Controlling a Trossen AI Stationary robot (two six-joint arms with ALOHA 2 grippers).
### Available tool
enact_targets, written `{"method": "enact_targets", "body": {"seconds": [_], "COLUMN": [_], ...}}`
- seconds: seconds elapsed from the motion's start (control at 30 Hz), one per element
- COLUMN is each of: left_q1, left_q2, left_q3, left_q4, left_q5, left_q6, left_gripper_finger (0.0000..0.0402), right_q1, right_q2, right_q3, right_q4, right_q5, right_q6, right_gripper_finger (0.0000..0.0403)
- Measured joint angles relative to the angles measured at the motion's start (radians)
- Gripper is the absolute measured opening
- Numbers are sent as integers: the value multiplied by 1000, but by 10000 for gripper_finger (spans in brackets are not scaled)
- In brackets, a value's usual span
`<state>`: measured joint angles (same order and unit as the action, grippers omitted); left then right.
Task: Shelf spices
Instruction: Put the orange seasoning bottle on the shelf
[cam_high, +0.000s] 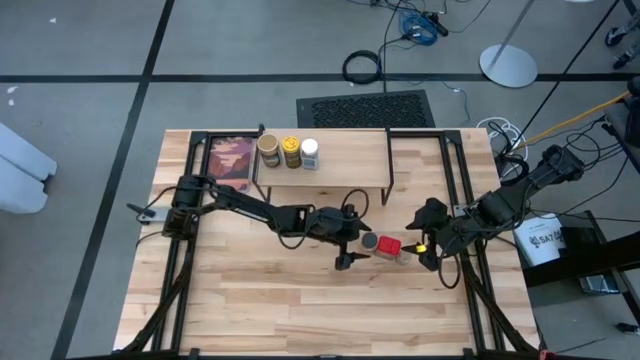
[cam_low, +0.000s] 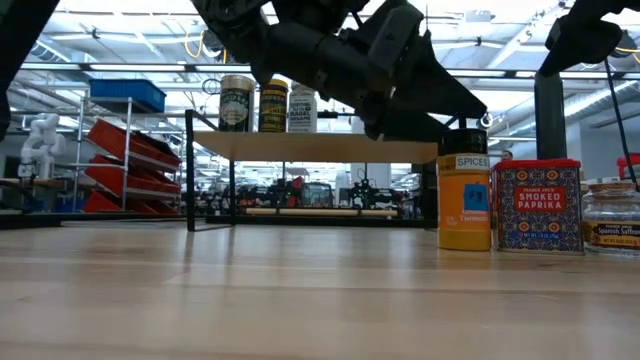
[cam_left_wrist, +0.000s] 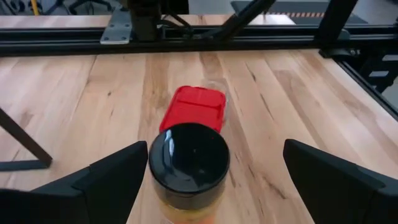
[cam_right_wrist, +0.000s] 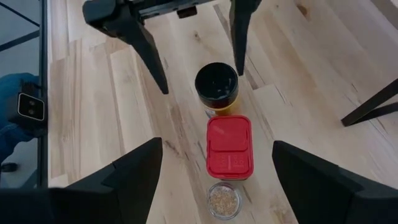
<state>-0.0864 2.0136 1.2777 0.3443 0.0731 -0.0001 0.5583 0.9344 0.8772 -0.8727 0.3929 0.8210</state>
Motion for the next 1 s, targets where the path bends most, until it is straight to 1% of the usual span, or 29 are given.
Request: {"method": "enact_targets", "body": {"seconds": [0.17, 0.67, 0.77, 1.0], "left_q1": [4, 7, 6, 7], "left_q2": [14, 49, 55, 55], "left_q3": [0, 0, 0, 0], "left_q4": [6, 43, 47, 64], "left_q5": [-29, -50, -58, -60], "left_q6": [-19, -20, -20, -16], "left_gripper_finger": [384, 383, 370, 325], "right_q1": [0, 0, 0, 0], "right_q2": [0, 0, 0, 0], "right_q3": [0, 0, 0, 0], "right_q4": [0, 20, 32, 35], "right_q5": [1, 10, 28, 30], "right_q6": [-4, -34, -45, -56], "right_gripper_finger": [293, 293, 293, 293]}}
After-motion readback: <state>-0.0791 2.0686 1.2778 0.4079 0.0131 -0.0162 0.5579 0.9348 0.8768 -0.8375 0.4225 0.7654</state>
